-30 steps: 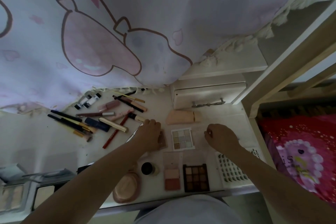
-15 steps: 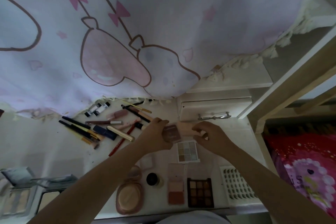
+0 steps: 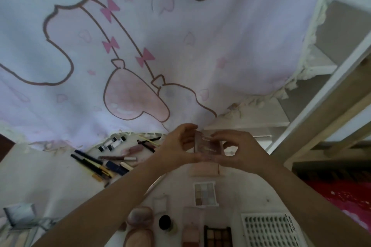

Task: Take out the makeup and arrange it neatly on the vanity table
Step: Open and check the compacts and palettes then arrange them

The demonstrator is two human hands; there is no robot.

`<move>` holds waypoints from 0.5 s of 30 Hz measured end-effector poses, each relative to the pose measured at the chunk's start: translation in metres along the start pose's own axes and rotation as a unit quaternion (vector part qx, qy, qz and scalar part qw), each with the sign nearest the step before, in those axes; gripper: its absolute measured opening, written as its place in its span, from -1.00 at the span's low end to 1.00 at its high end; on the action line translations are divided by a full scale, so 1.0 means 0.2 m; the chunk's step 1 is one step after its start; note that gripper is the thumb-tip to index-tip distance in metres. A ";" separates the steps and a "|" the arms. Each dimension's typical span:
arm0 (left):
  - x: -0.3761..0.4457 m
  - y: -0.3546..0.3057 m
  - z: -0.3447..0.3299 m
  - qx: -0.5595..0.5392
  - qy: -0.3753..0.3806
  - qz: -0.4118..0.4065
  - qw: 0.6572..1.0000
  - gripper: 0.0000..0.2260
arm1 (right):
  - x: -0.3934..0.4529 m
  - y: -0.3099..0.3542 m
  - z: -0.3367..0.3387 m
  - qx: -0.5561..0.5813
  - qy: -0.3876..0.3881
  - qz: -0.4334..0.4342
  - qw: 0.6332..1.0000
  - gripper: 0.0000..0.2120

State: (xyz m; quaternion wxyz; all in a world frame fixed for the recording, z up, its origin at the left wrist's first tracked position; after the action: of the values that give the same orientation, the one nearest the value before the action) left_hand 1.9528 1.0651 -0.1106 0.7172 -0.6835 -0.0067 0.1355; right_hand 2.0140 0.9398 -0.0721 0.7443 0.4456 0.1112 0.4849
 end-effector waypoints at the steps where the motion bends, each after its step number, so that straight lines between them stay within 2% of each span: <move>1: -0.01 -0.01 0.00 -0.002 0.004 0.000 1.000 -0.41 | 0.00 0.02 0.00 -0.004 0.001 0.011 1.000 -0.71; 3: -0.02 -0.01 -0.01 -0.002 0.008 0.000 1.000 -0.42 | 0.00 0.02 0.01 -0.005 -0.002 0.016 1.000 -0.72; 7: -0.06 0.01 0.00 0.010 0.000 0.006 1.000 -0.42 | -0.01 -0.02 -0.02 0.011 0.004 -0.026 1.000 -0.67; 10: -0.08 0.03 0.03 0.011 -0.009 0.018 1.000 -0.43 | -0.01 -0.04 -0.07 0.030 0.012 -0.047 0.998 -0.71; 15: -0.12 0.07 0.06 0.002 -0.023 0.036 0.999 -0.44 | 0.00 -0.03 -0.14 0.059 0.028 -0.041 0.997 -0.67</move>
State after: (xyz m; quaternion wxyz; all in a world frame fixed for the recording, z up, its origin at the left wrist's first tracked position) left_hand 1.9247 1.0718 -0.1197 0.7130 -0.6784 0.0022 0.1771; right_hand 2.0016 0.9552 -0.0933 0.7328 0.4702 0.1785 0.4583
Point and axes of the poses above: each hand's wrist, its own x-axis towards the middle knuckle, its own z-axis out of the back of the hand, y = z × x, the point moved 7 cm from there along x, towards the middle knuckle, and after that the axes turned 6 degrees about z, right-handed, at the moved point
